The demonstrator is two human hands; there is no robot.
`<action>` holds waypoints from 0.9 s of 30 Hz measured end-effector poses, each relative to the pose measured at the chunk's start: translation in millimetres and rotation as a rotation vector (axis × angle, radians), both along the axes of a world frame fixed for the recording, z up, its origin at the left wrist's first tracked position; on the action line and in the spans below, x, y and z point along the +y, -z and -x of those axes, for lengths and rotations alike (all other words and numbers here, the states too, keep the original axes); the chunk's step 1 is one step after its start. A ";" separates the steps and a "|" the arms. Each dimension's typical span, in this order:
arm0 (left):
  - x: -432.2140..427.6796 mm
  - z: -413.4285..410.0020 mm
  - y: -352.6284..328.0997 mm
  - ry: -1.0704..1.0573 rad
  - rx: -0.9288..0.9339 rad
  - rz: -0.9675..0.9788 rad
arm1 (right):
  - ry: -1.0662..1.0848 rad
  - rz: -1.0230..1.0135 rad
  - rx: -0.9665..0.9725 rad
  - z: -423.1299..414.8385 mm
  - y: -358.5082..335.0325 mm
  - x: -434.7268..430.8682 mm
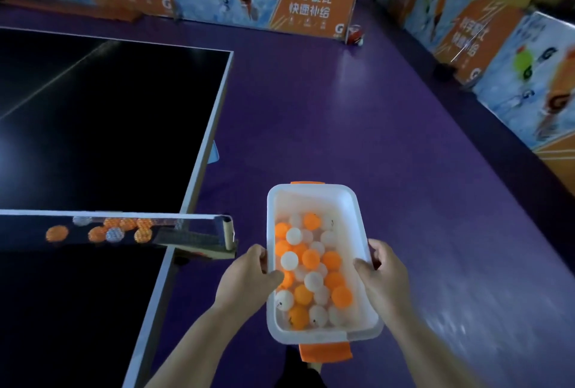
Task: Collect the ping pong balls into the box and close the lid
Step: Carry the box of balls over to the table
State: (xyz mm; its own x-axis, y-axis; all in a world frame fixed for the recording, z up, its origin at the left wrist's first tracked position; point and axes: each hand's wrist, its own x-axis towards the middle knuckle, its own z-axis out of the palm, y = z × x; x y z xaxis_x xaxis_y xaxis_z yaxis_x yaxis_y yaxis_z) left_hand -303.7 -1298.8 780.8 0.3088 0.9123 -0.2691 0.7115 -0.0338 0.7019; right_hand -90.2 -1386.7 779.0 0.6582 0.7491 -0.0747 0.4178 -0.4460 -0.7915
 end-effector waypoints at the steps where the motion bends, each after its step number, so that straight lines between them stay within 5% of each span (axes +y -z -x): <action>1: 14.5 -10.5 2.6 -0.004 0.010 -0.006 | -0.005 -0.001 0.009 -10.7 3.4 15.1; 14: 193.7 -155.5 8.4 -0.242 0.057 0.025 | -0.203 0.022 0.050 -163.0 -0.4 239.4; 27: 339.8 -150.9 32.0 -0.430 0.071 0.035 | -0.385 0.044 0.048 -164.2 23.0 420.0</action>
